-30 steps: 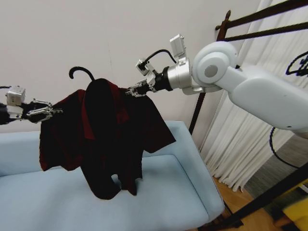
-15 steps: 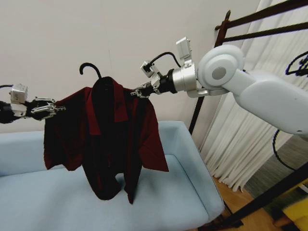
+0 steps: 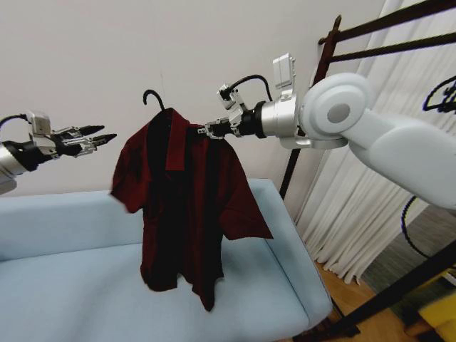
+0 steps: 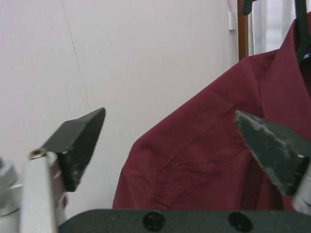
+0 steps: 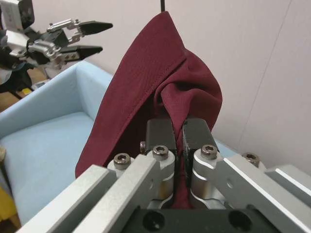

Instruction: Pick up the clothes from the sofa and hang them on the clothes hanger.

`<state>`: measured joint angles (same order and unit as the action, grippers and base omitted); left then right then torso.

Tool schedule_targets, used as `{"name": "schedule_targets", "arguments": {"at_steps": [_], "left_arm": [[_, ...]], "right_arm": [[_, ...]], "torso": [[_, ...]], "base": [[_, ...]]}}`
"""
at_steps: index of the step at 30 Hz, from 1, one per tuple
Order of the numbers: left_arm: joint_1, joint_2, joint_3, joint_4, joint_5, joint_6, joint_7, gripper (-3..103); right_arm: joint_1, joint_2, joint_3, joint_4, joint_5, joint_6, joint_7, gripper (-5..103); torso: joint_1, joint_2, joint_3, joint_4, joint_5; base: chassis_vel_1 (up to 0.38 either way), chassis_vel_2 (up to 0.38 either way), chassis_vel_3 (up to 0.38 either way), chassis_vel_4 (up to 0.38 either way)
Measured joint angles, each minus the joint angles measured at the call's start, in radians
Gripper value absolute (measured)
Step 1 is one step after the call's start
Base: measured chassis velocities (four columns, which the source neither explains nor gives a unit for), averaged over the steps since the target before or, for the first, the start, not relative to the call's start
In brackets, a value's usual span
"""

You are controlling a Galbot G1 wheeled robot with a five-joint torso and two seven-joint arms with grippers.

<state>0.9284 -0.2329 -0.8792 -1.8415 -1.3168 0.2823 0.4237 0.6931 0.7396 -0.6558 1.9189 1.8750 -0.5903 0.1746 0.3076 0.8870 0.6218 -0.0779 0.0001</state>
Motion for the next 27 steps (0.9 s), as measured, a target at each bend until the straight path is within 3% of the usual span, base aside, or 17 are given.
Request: {"name": "schedule_targets", "arguments": {"at_steps": [3,4,8,9,14,21,27], "left_arm": [[0.000,-0.033,0.000,-0.114,0.005,0.023,-0.116,98],[0.000,-0.033,0.000,-0.114,0.005,0.023,-0.116,98],[0.003,-0.059,0.009,-0.281,-0.029,0.071,-0.360,100],[0.003,-0.059,0.009,-0.281,-0.029,0.071,-0.360,100],[0.001,-0.076,0.024,-0.419,-0.113,0.107,-0.537,100],[0.008,-0.090,0.024,-0.442,-0.165,0.108,-0.616,102],[0.008,-0.090,0.032,-0.414,-0.173,0.093,-0.613,83]], "right_arm": [[-0.015,0.003,0.017,0.020,-0.007,0.028,0.063,2],[-0.015,0.003,0.017,0.020,-0.007,0.028,0.063,2],[-0.036,0.005,0.035,0.044,-0.062,0.080,0.082,2],[-0.036,0.005,0.035,0.044,-0.062,0.080,0.082,2],[-0.061,0.005,0.034,0.080,-0.167,0.121,0.081,2],[-0.093,0.008,0.031,0.118,-0.248,0.139,0.067,2],[-0.096,0.009,0.032,0.132,-0.246,0.146,0.064,2]], "torso": [[0.000,0.000,0.000,0.0000,0.0001],[0.000,0.000,0.000,0.0000,0.0001],[0.000,0.000,0.000,0.0001,0.0000],[0.000,0.000,0.000,0.0001,0.0000],[0.000,0.000,0.000,-0.0001,0.0002],[0.000,0.000,0.000,0.0002,-0.0001],[0.000,0.000,0.000,0.0000,-0.0001]], "base": [[0.000,0.000,0.000,0.000],[0.000,0.000,0.000,0.000],[0.000,0.000,0.000,0.000],[0.000,0.000,0.000,0.000],[0.000,0.000,0.000,0.000],[0.000,0.000,0.000,0.000],[0.000,0.000,0.000,0.000]]}}
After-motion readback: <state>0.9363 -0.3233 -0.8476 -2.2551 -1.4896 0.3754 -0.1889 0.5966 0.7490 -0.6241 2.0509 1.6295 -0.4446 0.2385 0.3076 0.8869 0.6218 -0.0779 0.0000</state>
